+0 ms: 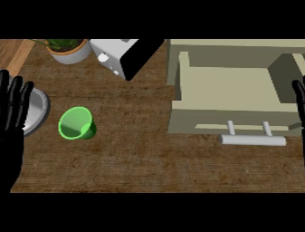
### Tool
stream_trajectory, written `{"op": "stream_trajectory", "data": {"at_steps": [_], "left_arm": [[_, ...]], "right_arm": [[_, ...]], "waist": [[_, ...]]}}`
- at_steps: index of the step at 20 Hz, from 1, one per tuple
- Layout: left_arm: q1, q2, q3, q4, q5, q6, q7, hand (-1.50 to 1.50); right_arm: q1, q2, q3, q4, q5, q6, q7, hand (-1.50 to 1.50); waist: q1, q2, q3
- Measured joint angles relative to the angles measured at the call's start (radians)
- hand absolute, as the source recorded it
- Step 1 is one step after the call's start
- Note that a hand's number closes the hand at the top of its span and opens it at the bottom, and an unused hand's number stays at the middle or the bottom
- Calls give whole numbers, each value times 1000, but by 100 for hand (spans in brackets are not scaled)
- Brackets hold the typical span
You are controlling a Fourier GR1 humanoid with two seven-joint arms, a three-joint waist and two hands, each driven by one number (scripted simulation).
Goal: Pick up the cup, place it into the drawer and close the drawer
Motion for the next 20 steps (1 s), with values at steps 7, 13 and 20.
{"op": "stream_trajectory", "data": {"at_steps": [7, 13, 20], "left_arm": [[-53, -58, 2, 101, -136, 192, -11, -150], [-150, -78, -38, 216, -101, 386, 20, -150], [-172, -83, -34, 269, -70, 418, -18, -150]], "right_arm": [[4, 20, 65, 12, -3, 36, 8, -150], [-28, 21, 62, 28, -77, 71, 74, -150], [-39, 43, 59, 71, -68, 82, 56, -150]], "waist": [[-24, -17, 2], [-29, -19, 2], [-27, -21, 2]]}}
